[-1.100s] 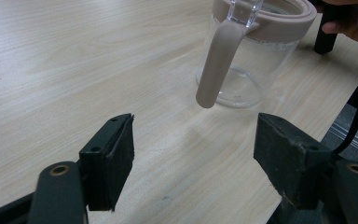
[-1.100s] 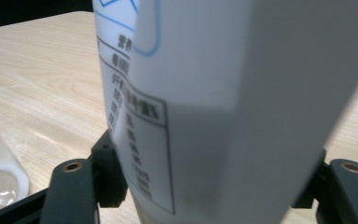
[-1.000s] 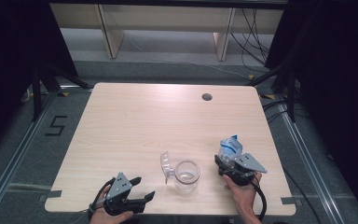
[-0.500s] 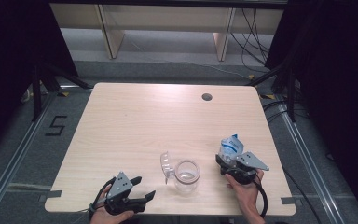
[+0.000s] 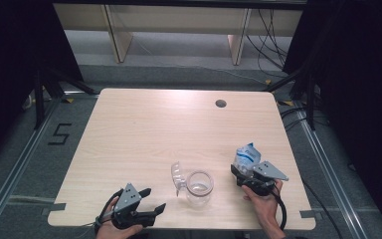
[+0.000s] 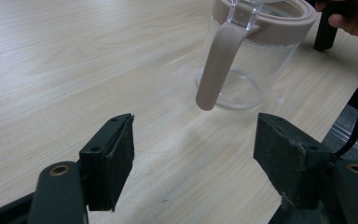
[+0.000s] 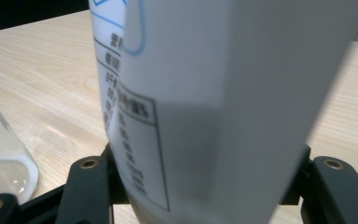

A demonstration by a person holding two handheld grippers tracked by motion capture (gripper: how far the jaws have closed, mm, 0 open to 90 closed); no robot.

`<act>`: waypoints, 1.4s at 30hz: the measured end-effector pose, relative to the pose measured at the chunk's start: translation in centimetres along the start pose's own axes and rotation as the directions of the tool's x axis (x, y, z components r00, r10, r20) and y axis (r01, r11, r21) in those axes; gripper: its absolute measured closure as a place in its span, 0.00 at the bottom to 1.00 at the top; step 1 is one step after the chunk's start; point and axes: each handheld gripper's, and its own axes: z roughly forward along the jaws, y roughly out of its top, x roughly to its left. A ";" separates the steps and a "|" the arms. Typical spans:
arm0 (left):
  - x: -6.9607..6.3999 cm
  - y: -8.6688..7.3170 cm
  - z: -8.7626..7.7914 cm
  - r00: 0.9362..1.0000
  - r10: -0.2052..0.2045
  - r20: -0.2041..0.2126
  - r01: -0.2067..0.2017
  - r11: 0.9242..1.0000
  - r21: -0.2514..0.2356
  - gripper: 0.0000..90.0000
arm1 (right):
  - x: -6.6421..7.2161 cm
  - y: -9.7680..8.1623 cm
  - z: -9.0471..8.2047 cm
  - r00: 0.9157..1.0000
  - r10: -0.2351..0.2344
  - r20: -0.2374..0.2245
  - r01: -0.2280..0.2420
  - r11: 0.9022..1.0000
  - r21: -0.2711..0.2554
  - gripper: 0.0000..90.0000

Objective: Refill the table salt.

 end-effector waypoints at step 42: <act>0.1 -0.2 0.2 1.000 0.001 -0.002 -0.001 1.000 0.006 0.27 | 2.8 2.8 -3.4 0.919 -0.391 -0.059 0.388 0.920 -0.051 0.48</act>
